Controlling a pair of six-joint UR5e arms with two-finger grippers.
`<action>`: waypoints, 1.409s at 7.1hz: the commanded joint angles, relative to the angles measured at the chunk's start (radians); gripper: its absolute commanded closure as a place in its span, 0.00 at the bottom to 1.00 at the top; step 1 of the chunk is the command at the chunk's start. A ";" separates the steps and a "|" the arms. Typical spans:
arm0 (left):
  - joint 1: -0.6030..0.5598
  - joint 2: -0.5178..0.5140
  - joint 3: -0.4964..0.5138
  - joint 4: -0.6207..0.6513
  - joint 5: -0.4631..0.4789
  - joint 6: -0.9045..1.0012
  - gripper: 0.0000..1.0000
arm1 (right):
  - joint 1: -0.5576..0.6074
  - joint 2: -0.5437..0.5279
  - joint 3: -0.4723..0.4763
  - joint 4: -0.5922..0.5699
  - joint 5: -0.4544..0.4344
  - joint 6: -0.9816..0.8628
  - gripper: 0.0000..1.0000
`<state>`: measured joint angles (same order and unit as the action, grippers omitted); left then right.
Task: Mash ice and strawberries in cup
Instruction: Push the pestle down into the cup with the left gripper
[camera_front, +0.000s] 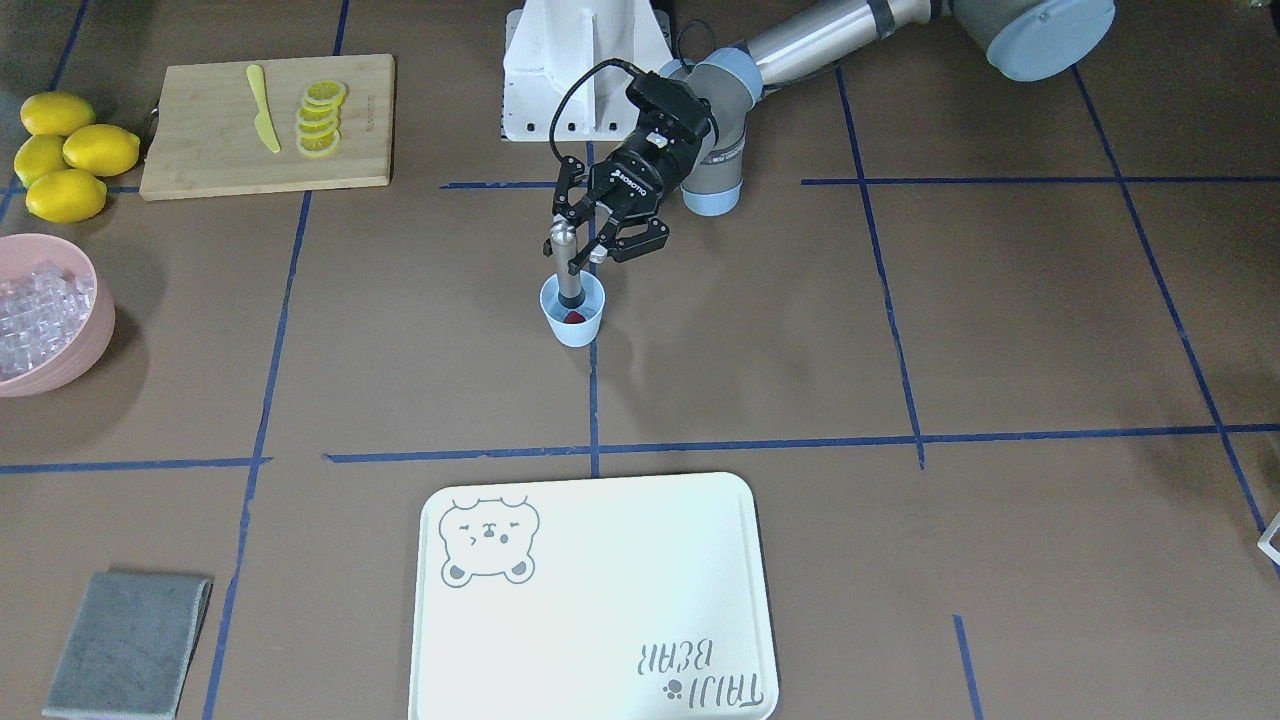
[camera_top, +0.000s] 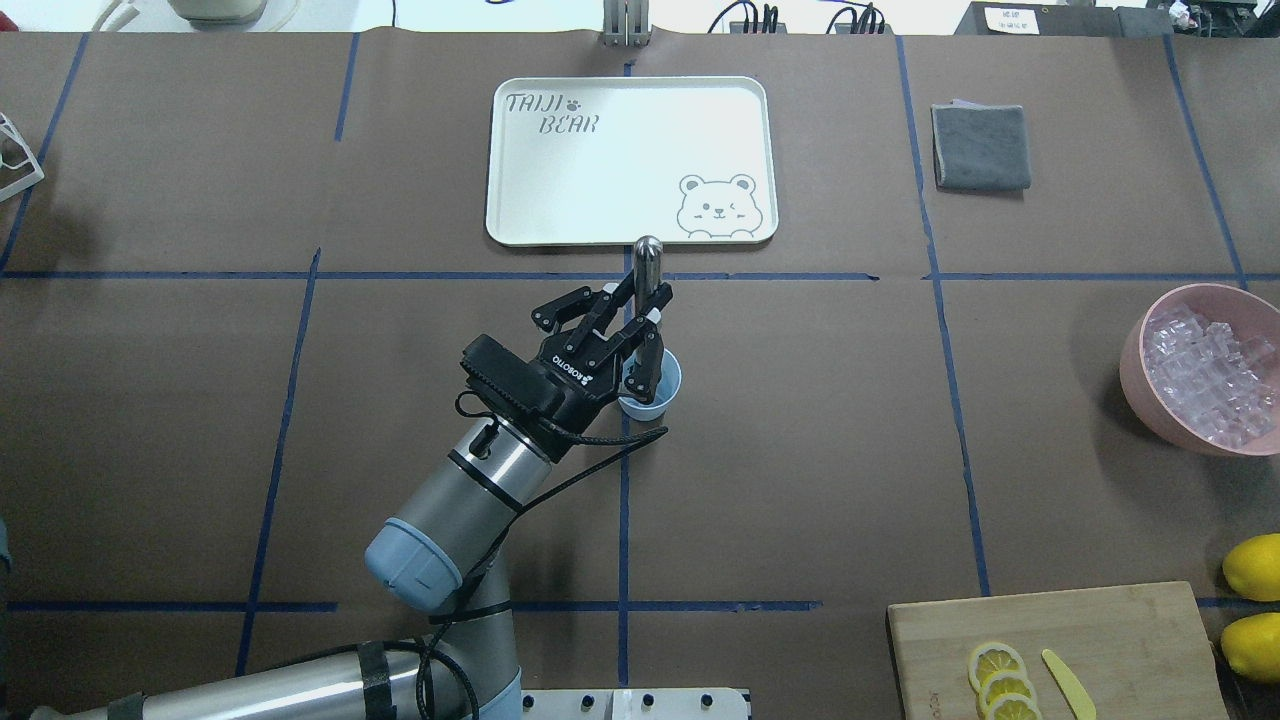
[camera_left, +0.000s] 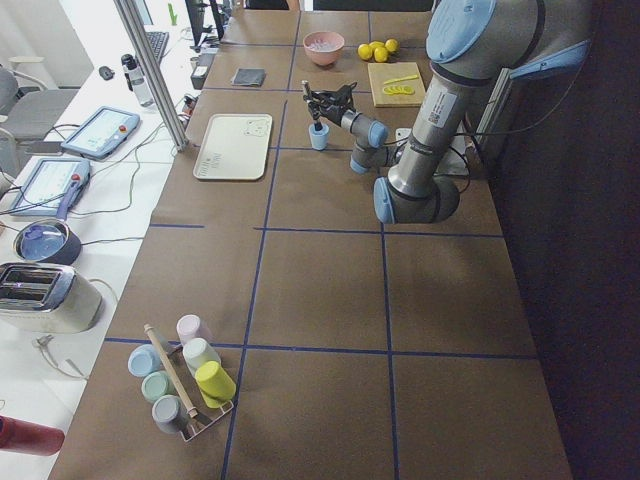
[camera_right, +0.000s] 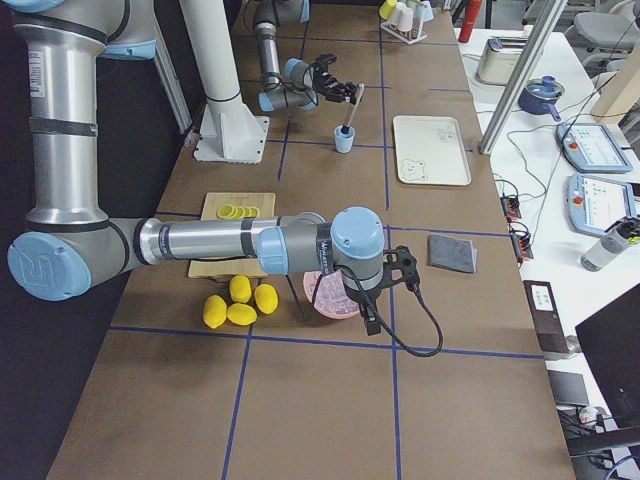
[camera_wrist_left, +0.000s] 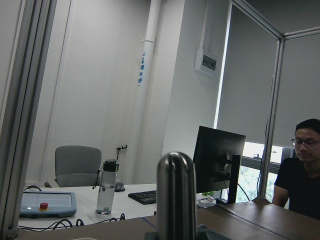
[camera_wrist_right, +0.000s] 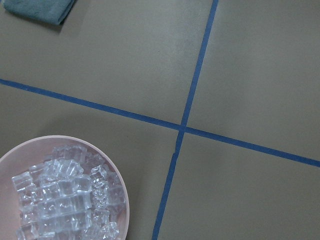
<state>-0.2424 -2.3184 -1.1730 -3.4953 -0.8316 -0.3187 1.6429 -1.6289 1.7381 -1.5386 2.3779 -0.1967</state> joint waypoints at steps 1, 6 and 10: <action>0.000 0.001 0.026 0.001 0.002 -0.022 1.00 | 0.000 0.000 -0.005 0.000 0.000 -0.001 0.01; 0.035 -0.001 0.029 0.005 0.048 -0.022 1.00 | 0.000 0.000 -0.008 0.000 -0.002 -0.001 0.01; 0.032 -0.002 0.016 0.010 0.057 -0.022 1.00 | 0.000 -0.003 -0.011 0.000 -0.002 -0.001 0.01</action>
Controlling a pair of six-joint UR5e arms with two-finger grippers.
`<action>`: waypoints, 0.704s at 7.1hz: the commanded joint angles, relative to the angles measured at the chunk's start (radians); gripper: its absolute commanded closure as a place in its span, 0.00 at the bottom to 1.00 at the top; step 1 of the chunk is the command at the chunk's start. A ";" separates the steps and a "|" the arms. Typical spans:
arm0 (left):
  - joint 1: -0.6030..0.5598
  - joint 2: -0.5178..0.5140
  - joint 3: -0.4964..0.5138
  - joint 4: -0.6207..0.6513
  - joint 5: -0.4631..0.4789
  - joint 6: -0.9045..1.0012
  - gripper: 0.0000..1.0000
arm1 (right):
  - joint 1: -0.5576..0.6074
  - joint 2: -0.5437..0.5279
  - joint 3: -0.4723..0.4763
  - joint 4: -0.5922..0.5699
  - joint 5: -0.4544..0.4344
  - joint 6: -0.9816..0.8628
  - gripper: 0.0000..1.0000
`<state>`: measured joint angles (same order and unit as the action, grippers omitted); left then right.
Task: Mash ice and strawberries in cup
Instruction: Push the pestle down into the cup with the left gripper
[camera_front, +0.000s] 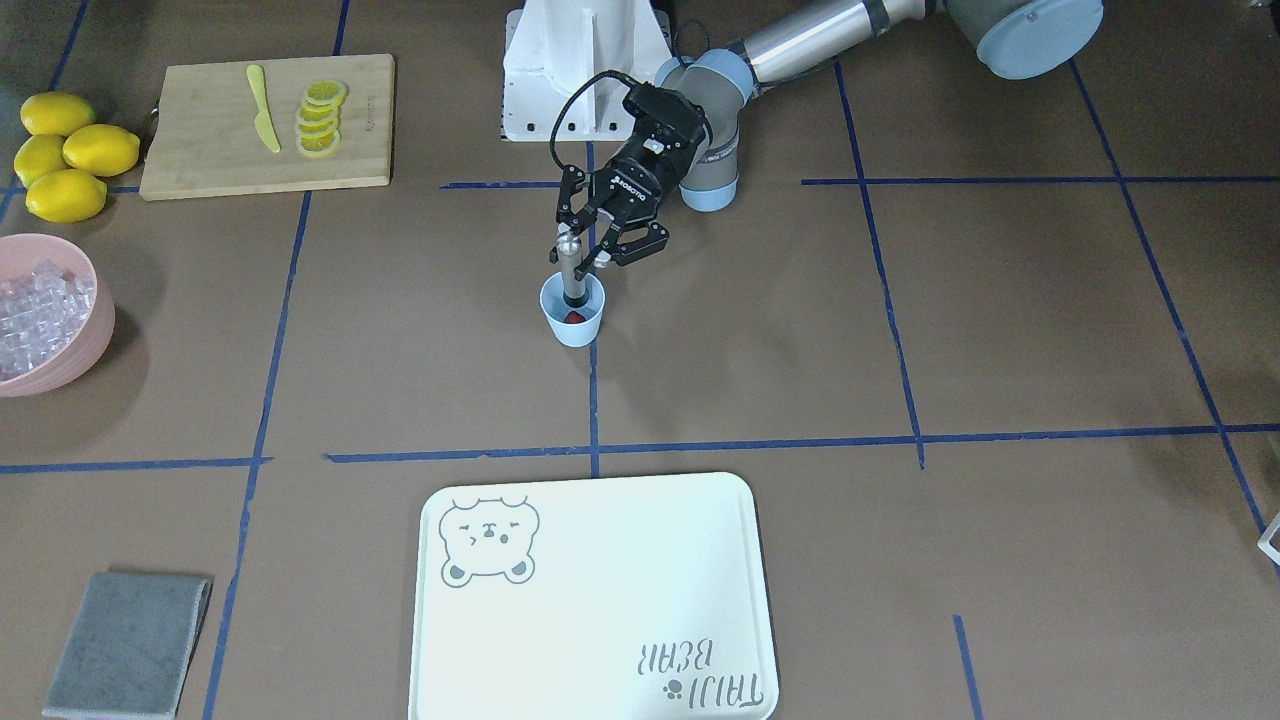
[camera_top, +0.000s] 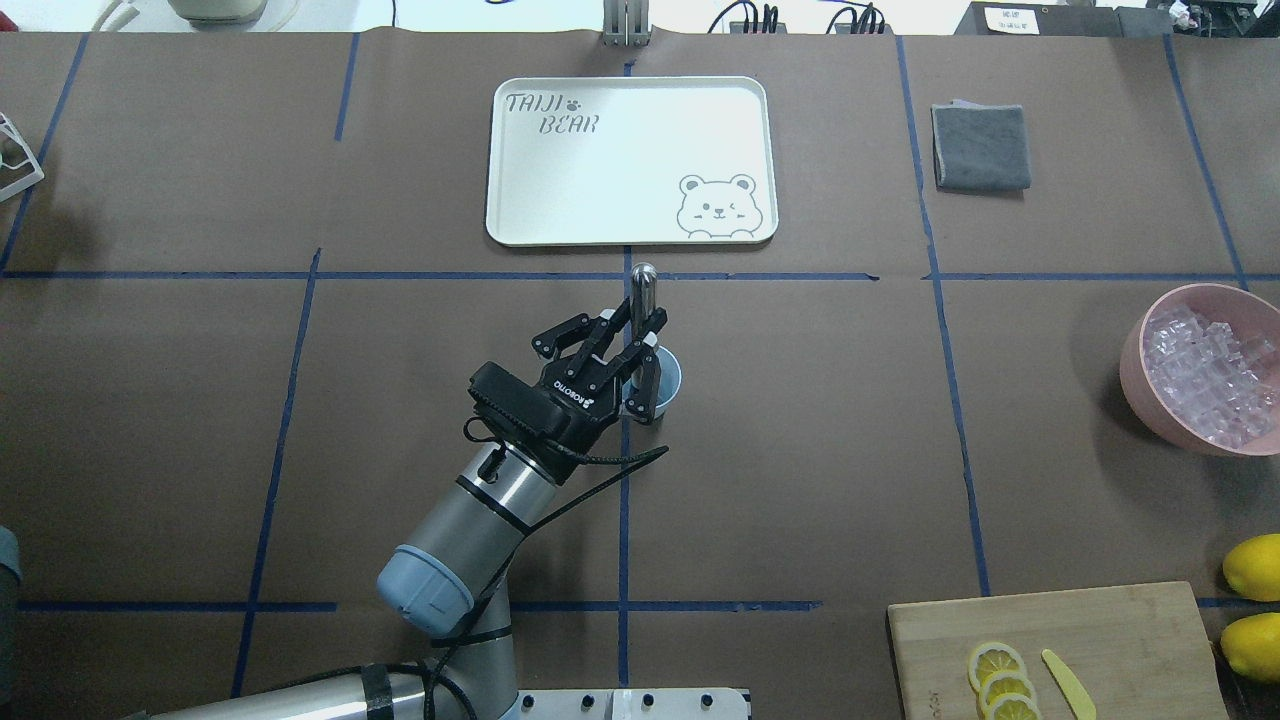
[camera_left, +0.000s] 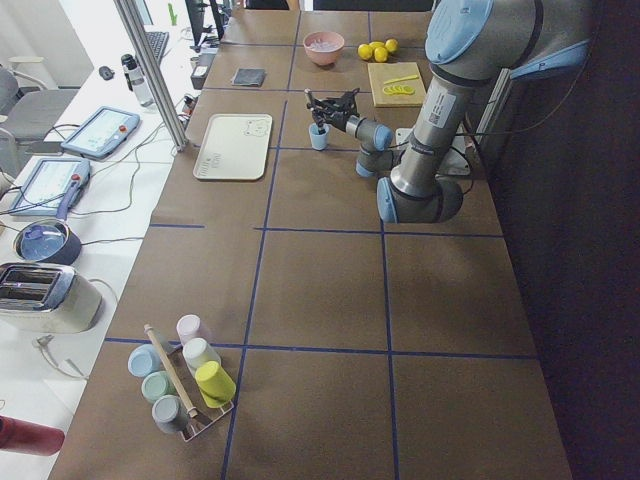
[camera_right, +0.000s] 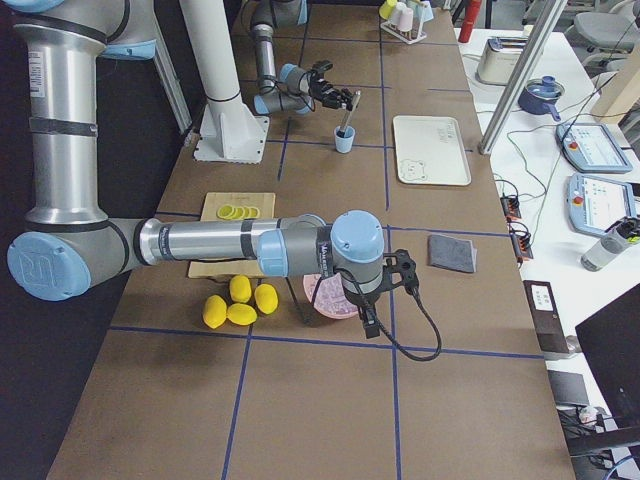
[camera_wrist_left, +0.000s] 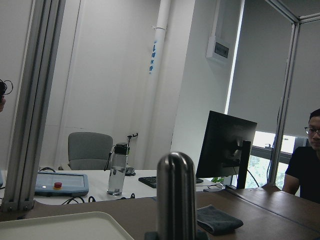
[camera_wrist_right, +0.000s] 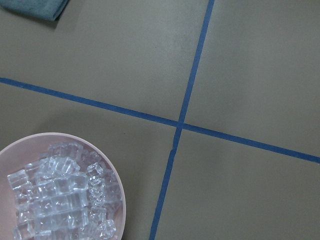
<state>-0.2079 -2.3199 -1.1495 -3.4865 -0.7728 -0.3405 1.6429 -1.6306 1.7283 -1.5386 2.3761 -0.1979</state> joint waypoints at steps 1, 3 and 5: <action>-0.008 -0.001 -0.016 0.003 -0.003 0.002 1.00 | 0.000 -0.003 -0.003 0.000 0.000 0.000 0.01; -0.031 0.002 -0.076 0.021 -0.009 0.005 1.00 | 0.000 -0.011 -0.004 0.000 0.000 -0.002 0.01; -0.063 0.051 -0.244 0.125 -0.060 0.000 1.00 | 0.000 -0.014 -0.007 0.002 0.002 -0.002 0.01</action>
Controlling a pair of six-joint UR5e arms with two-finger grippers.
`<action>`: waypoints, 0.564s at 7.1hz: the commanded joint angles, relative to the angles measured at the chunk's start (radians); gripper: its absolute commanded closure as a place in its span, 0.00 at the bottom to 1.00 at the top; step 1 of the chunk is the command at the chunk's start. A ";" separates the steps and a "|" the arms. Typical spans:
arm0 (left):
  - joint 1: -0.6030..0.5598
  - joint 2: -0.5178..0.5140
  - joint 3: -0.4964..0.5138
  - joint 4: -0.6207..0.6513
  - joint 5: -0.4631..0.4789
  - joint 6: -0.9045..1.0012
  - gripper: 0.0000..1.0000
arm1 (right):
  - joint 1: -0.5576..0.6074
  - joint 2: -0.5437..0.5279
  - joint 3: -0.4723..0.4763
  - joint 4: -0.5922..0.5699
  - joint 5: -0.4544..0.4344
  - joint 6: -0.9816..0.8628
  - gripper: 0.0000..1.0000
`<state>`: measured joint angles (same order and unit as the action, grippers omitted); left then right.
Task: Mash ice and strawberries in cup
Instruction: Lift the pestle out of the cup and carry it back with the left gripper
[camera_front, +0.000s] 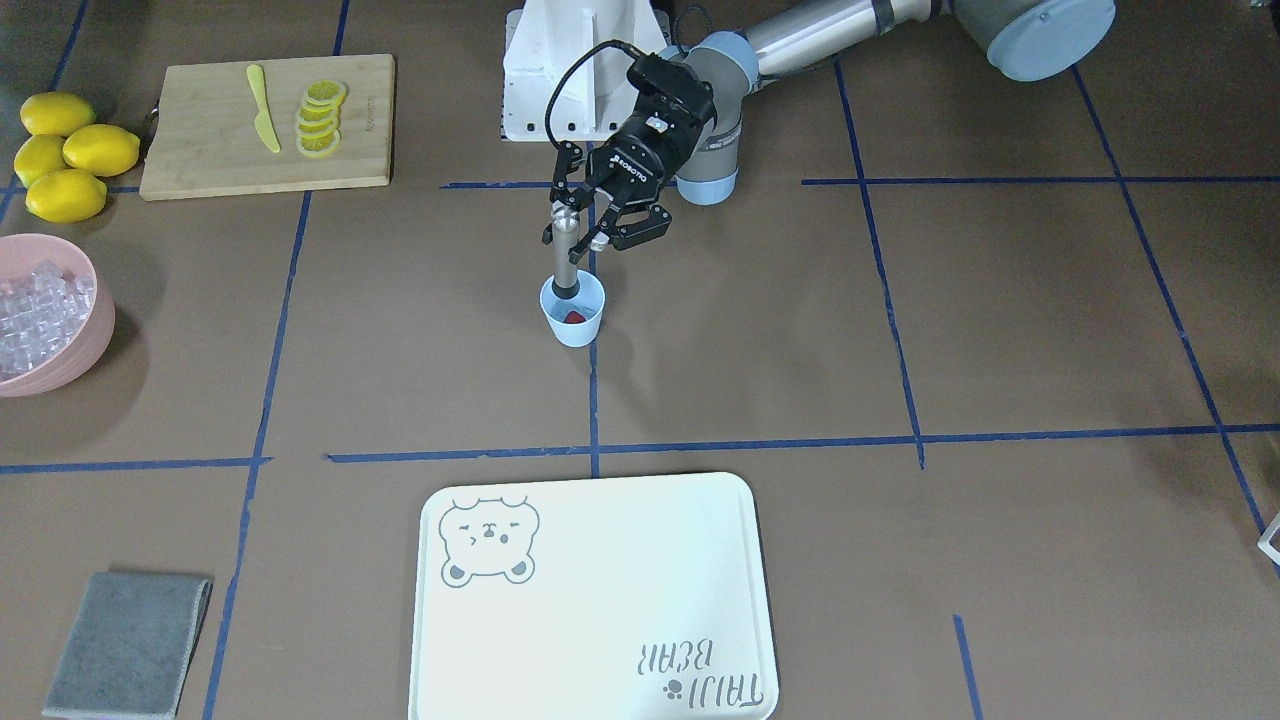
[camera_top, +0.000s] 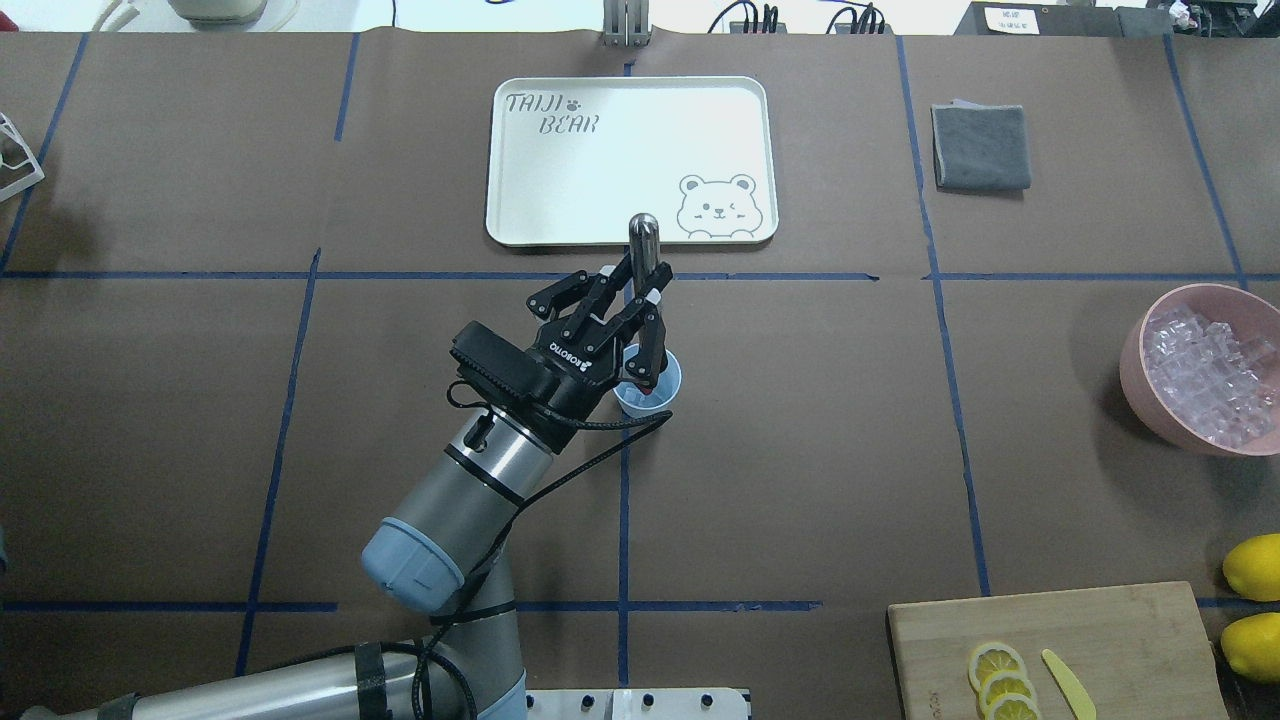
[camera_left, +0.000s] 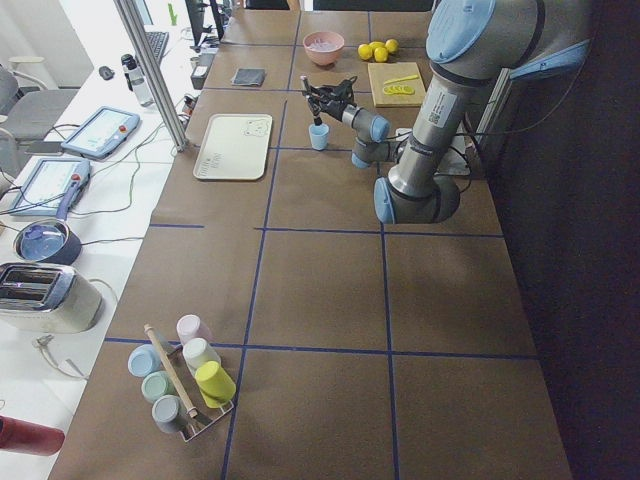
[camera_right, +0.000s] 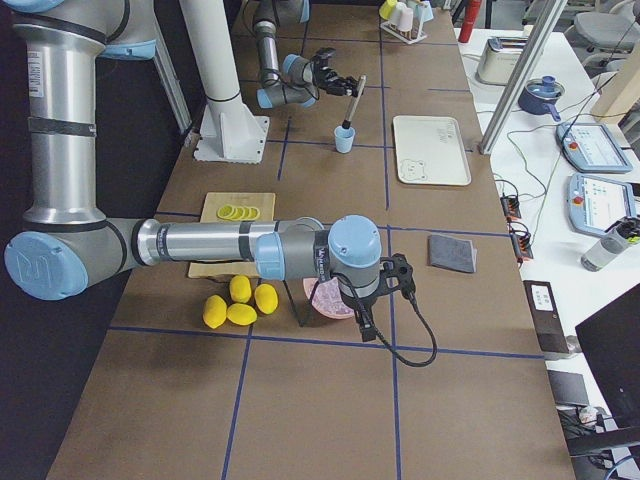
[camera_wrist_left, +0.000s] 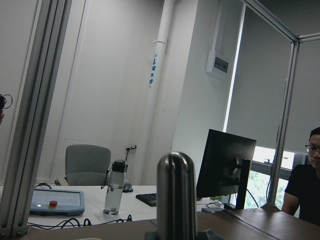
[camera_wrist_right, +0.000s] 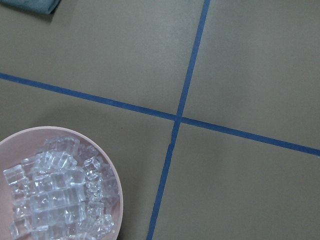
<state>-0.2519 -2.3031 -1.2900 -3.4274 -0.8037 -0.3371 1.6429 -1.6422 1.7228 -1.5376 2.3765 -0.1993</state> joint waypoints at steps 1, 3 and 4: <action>-0.052 0.080 -0.211 0.139 -0.070 -0.010 1.00 | 0.000 -0.002 -0.003 0.001 0.001 0.000 0.01; -0.156 0.124 -0.253 0.248 -0.194 -0.201 1.00 | 0.000 -0.001 -0.003 0.001 0.001 0.000 0.01; -0.205 0.155 -0.317 0.325 -0.253 -0.280 1.00 | 0.000 0.001 -0.008 0.001 0.001 0.000 0.01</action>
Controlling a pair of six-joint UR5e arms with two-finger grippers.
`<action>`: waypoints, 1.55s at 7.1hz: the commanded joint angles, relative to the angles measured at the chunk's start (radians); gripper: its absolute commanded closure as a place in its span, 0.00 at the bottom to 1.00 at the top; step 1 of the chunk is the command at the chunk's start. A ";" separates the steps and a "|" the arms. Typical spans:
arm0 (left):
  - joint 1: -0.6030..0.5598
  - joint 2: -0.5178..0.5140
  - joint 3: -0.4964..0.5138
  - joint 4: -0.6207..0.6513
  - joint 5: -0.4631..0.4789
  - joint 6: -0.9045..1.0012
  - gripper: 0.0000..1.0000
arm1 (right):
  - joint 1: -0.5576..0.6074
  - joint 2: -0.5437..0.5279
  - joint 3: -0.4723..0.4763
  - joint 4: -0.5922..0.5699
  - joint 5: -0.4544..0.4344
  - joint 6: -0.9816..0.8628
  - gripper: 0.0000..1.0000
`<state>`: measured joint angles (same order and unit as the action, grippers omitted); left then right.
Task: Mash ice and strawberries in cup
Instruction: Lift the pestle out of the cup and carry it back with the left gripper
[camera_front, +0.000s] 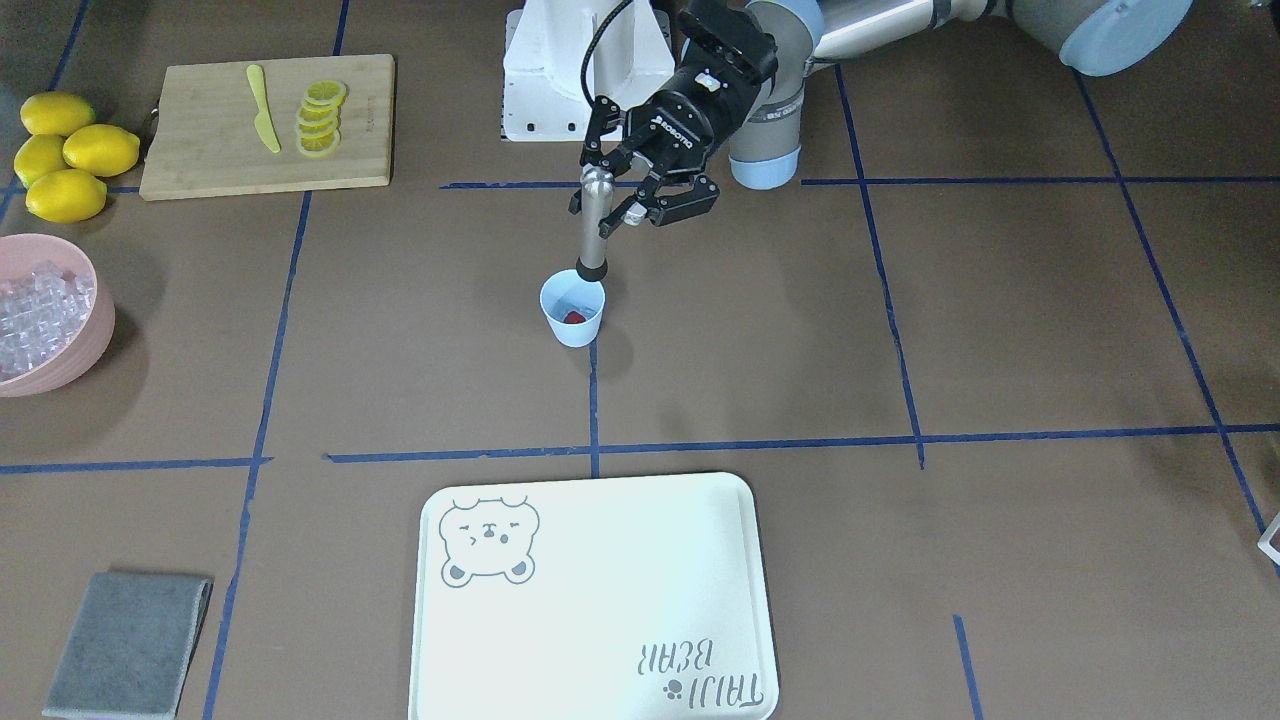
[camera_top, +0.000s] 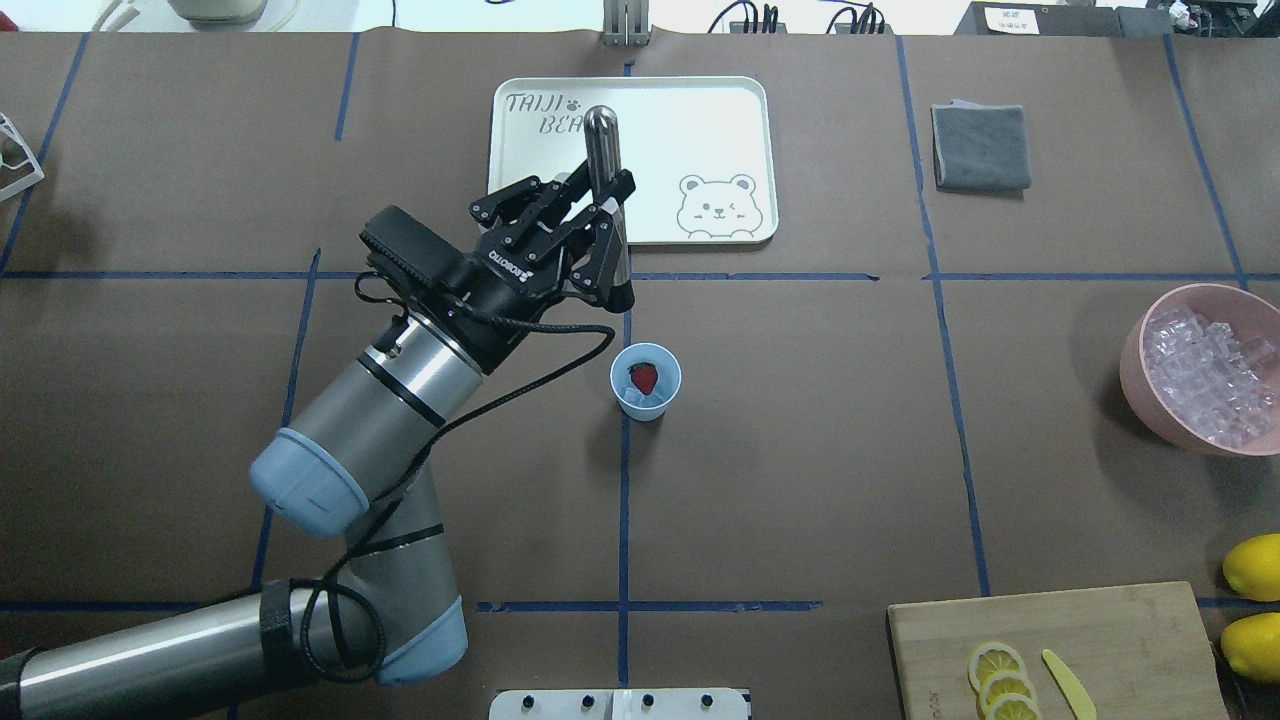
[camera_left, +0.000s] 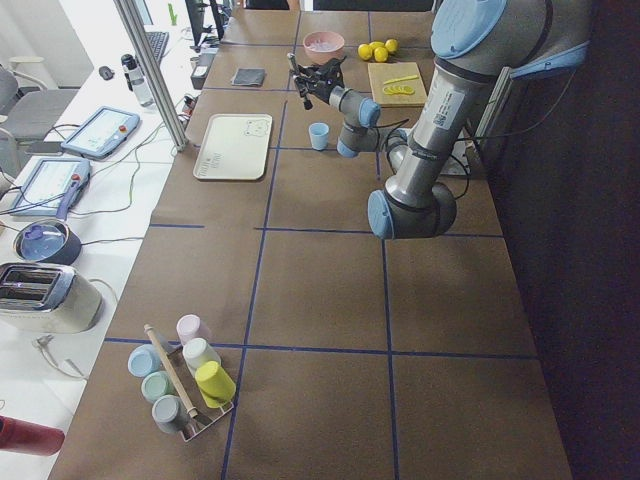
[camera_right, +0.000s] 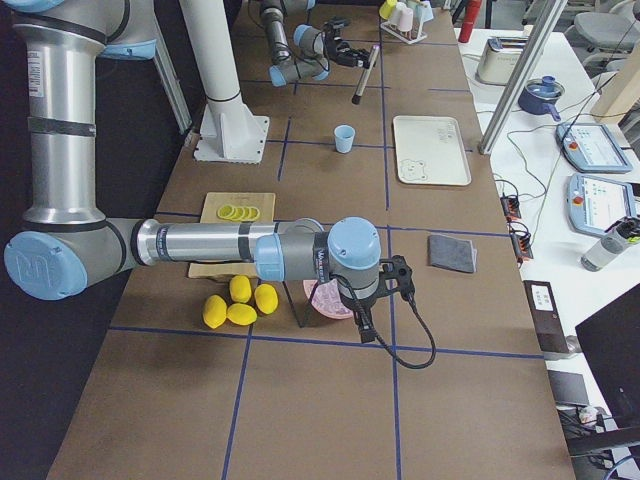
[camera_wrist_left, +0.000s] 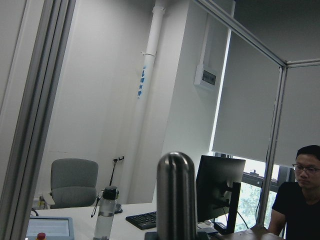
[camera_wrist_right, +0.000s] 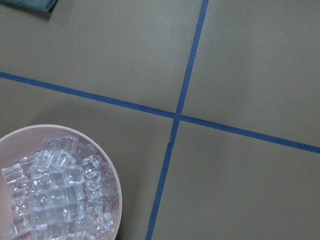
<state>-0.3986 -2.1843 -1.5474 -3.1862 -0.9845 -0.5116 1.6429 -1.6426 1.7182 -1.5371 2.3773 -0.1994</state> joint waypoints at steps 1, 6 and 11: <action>-0.096 0.085 -0.094 0.130 -0.129 -0.210 1.00 | 0.000 0.007 -0.009 -0.002 0.002 -0.006 0.01; -0.143 0.409 -0.391 0.493 -0.329 -0.704 1.00 | 0.000 0.004 -0.006 -0.002 0.013 0.002 0.01; -0.645 0.553 -0.398 0.924 -1.258 -0.835 1.00 | -0.002 0.012 -0.029 -0.002 0.013 0.003 0.01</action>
<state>-0.9308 -1.6665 -1.9495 -2.3680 -2.0325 -1.3445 1.6417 -1.6298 1.6895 -1.5404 2.3888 -0.1969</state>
